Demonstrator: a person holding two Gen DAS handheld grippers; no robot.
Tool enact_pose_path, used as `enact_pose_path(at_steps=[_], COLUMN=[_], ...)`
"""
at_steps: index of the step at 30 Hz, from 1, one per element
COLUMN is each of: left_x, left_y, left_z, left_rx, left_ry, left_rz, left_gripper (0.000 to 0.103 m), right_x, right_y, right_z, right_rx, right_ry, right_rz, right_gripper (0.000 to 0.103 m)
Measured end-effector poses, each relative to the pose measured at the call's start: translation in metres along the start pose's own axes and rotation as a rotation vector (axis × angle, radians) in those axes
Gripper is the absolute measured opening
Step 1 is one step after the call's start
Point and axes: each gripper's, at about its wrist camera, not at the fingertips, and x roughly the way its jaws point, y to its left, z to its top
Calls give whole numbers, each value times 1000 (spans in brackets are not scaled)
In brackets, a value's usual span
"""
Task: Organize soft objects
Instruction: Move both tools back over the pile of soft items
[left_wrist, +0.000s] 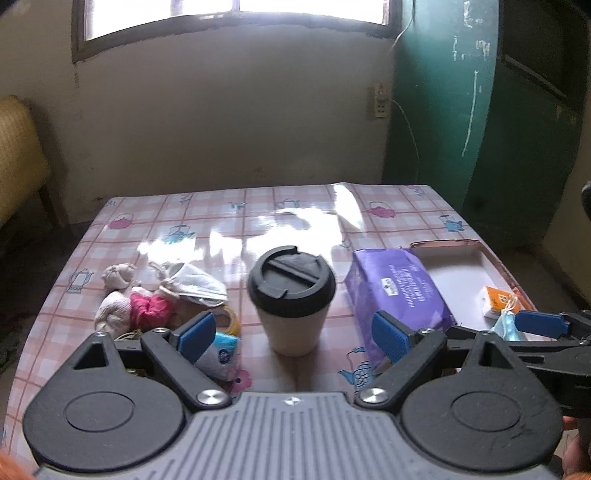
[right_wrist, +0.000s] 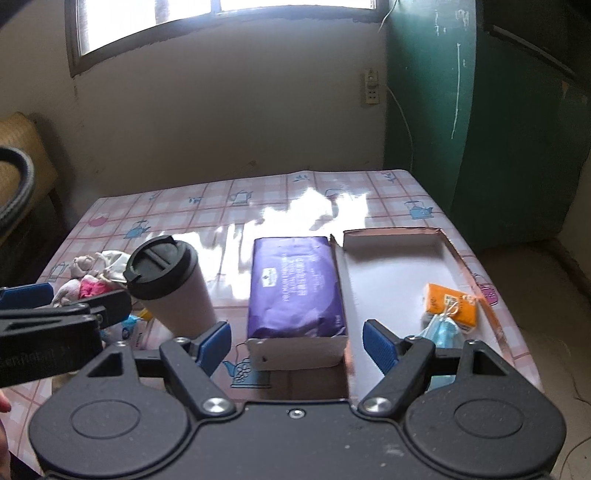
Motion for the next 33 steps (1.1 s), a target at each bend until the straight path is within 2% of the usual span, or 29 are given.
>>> enact_pose_path(at_steps=[26,30,31,33], left_x=[-8,-9,-9,-14], left_y=[60,66,65,70], left_z=[-17,-21,-20,-22], left_rx=[-85,-88,-89,-105], left_ry=[18,23,21,-7], left_rz=[92,90,97,130], left_gripper=[94,94,94,94], right_x=[15,16,16,15], right_y=[66,77,81,85], right_z=[-11,-15,-16,-16], right_rx=[-87,-109,-115,-109], right_ry=[35,46,41,13], right_rz=[75,118,109,23], right_gripper=[92,92,92,92])
